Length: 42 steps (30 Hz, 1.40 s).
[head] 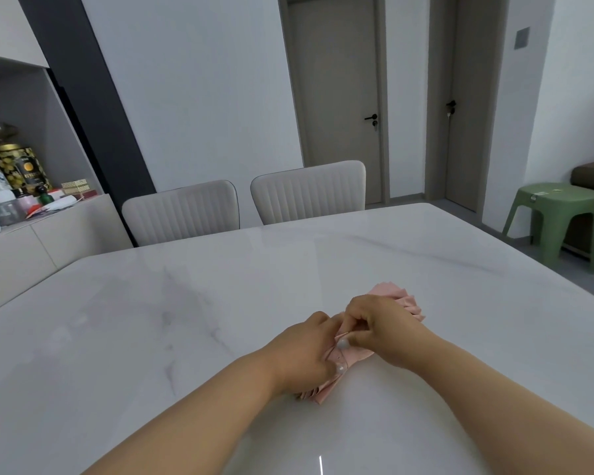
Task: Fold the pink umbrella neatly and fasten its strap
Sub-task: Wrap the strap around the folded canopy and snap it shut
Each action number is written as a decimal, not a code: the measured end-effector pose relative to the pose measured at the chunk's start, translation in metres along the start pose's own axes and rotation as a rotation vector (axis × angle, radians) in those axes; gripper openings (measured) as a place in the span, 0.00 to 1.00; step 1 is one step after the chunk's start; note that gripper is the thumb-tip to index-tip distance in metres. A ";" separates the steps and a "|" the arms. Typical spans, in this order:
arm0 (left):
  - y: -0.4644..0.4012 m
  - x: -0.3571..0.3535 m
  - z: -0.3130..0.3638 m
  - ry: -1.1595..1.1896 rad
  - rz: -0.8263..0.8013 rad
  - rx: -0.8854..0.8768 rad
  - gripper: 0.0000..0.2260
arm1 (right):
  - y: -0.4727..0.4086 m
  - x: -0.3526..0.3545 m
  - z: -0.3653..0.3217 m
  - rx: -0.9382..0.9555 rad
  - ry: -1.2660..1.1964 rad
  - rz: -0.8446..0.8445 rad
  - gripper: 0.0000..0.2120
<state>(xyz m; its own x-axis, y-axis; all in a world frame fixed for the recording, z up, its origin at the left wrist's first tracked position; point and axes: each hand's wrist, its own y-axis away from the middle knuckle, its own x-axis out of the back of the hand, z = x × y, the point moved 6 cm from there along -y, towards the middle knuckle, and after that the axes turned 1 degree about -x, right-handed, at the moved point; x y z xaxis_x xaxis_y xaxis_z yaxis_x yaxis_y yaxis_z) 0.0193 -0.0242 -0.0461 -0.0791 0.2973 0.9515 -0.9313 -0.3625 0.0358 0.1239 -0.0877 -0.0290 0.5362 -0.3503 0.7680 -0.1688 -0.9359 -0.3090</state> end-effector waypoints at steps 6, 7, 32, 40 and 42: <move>0.001 0.004 -0.008 0.173 -0.019 0.070 0.12 | 0.019 0.000 -0.021 0.460 0.209 0.253 0.08; 0.001 0.005 -0.009 0.181 -0.026 0.074 0.11 | 0.022 0.000 -0.022 0.504 0.231 0.279 0.11; 0.018 0.009 -0.009 0.149 0.327 -0.006 0.18 | 0.003 -0.004 -0.004 -0.043 -0.030 0.042 0.15; 0.017 0.007 -0.011 0.104 0.333 -0.011 0.21 | -0.015 0.000 -0.006 -0.195 0.006 -0.098 0.18; 0.016 0.007 -0.014 0.113 0.342 0.008 0.22 | -0.022 -0.001 -0.008 -0.230 0.064 -0.156 0.17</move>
<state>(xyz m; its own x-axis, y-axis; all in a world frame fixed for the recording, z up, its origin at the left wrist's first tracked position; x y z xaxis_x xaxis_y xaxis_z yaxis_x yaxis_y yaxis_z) -0.0016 -0.0159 -0.0433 -0.4251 0.2528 0.8691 -0.8413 -0.4647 -0.2763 0.1200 -0.0666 -0.0185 0.5181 -0.1964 0.8325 -0.2760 -0.9596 -0.0547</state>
